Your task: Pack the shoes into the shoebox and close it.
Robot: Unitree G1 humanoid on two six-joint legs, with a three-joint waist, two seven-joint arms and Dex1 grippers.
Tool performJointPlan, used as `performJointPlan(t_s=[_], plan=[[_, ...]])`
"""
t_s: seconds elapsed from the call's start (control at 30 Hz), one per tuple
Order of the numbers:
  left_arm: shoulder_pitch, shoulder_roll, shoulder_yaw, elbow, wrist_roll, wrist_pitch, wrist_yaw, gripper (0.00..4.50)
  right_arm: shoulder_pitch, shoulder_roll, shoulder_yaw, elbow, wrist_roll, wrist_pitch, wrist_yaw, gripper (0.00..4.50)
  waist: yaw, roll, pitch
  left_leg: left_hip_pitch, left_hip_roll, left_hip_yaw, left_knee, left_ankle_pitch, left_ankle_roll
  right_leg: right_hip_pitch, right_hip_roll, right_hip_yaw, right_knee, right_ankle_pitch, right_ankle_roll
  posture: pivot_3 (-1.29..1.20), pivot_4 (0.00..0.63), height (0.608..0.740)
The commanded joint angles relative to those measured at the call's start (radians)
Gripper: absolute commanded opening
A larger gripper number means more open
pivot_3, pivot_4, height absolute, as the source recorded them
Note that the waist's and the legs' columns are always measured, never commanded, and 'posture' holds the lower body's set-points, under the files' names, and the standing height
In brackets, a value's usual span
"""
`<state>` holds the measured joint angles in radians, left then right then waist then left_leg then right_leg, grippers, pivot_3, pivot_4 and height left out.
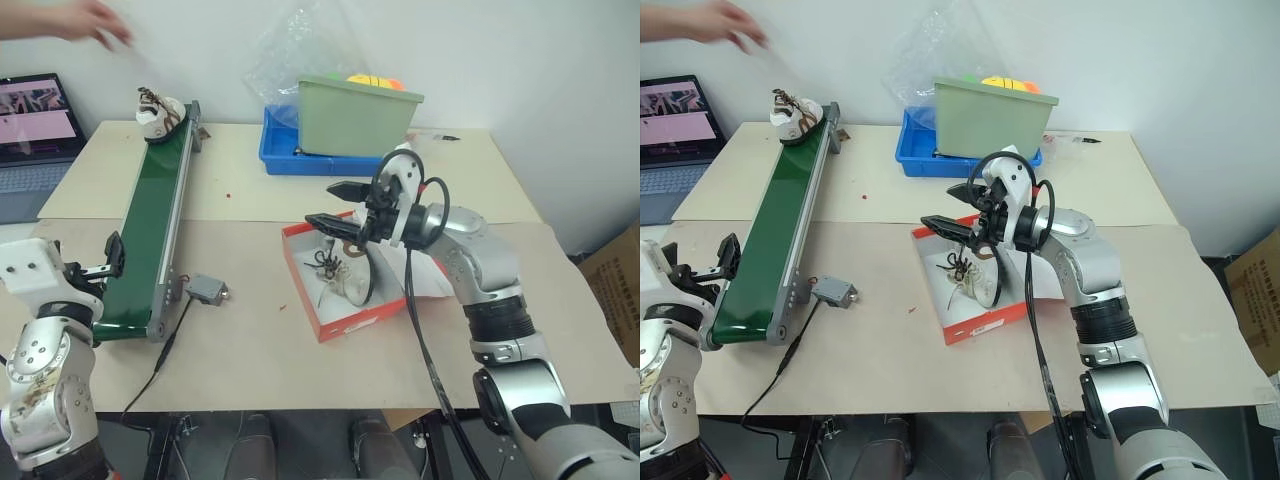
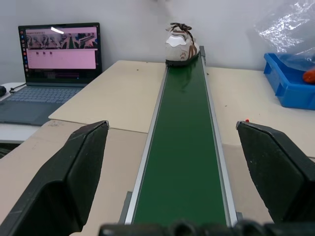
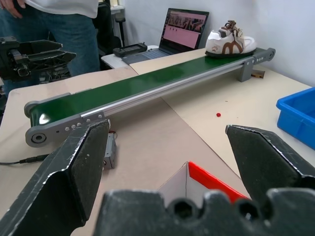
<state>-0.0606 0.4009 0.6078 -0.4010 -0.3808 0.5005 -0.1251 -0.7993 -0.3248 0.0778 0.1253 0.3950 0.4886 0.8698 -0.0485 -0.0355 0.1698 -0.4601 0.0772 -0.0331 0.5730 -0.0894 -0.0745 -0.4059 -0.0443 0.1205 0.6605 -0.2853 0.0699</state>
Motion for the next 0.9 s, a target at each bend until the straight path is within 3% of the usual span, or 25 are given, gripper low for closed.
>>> performJointPlan(t_s=[0.03,0.57,0.9], plan=[[-0.010,0.015,-0.003,-0.012,0.009,-0.033,0.003,4.47,-0.012,0.003,-0.023,-0.005,-0.001,-0.037,-0.008,4.50,0.002,0.000,0.000,0.000,0.000,0.000,0.000,0.000,0.000,0.000,0.000,0.000,0.000,0.000,0.000,0.00,0.150,0.740],[-0.021,0.026,-0.009,0.062,0.045,-0.068,0.013,4.47,0.004,0.051,-0.001,-0.041,0.006,-0.020,-0.034,4.50,0.003,0.000,0.000,0.000,0.000,0.000,0.000,0.000,0.000,0.000,0.000,0.000,0.001,0.000,0.000,0.00,0.150,0.740],[-0.059,0.064,-0.008,0.283,0.035,-0.158,-0.051,4.47,0.025,0.051,0.006,-0.086,0.017,0.004,-0.041,4.50,0.004,0.000,0.000,0.000,0.000,0.000,0.000,0.000,0.000,0.000,0.000,0.000,0.001,0.000,0.000,0.00,0.150,0.740]])
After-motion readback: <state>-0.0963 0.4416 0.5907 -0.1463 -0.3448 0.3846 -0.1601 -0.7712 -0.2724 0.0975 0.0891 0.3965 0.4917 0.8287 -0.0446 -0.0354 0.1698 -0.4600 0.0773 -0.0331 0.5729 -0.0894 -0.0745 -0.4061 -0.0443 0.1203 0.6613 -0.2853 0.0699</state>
